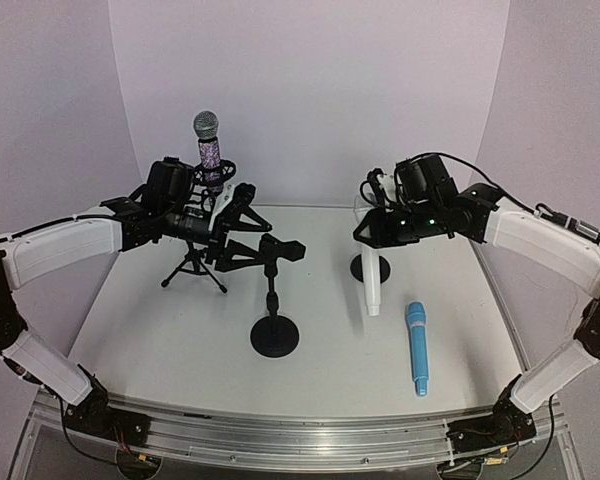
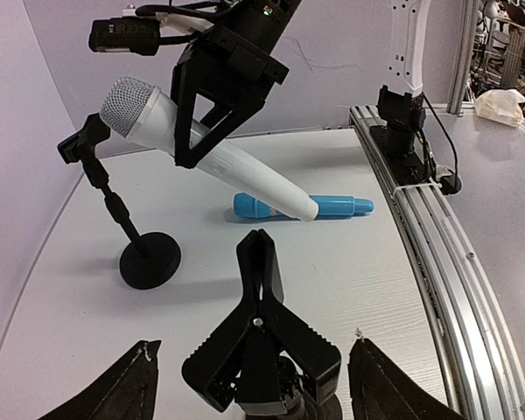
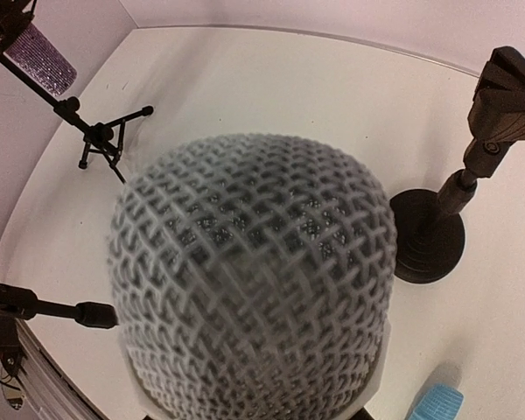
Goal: Attach the microphones to the stand
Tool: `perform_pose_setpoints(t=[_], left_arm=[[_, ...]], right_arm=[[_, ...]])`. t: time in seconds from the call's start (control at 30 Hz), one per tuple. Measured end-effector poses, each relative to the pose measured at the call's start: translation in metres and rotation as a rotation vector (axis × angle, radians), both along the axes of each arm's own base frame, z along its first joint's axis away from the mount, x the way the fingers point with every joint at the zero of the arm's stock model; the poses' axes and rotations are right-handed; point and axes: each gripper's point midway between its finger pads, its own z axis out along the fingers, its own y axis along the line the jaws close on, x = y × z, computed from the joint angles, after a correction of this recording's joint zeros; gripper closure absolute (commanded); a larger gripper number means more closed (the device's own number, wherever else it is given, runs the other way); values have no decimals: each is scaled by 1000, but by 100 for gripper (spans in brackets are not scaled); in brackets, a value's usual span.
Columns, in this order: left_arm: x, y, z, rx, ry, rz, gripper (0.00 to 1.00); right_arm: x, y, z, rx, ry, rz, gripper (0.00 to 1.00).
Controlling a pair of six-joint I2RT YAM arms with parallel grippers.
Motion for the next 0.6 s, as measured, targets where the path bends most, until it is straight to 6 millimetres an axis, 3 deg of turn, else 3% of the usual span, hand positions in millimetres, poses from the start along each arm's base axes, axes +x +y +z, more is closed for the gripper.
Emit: perform_pose_setpoints(t=[0.2, 0.6], left_arm=[[-1, 0, -6, 16, 0, -16, 33], [-6, -2, -5, 11, -9, -59, 77]], right_arm=[[-3, 2, -8, -3, 9, 20, 100], [-3, 12, 5, 46, -25, 69, 100]])
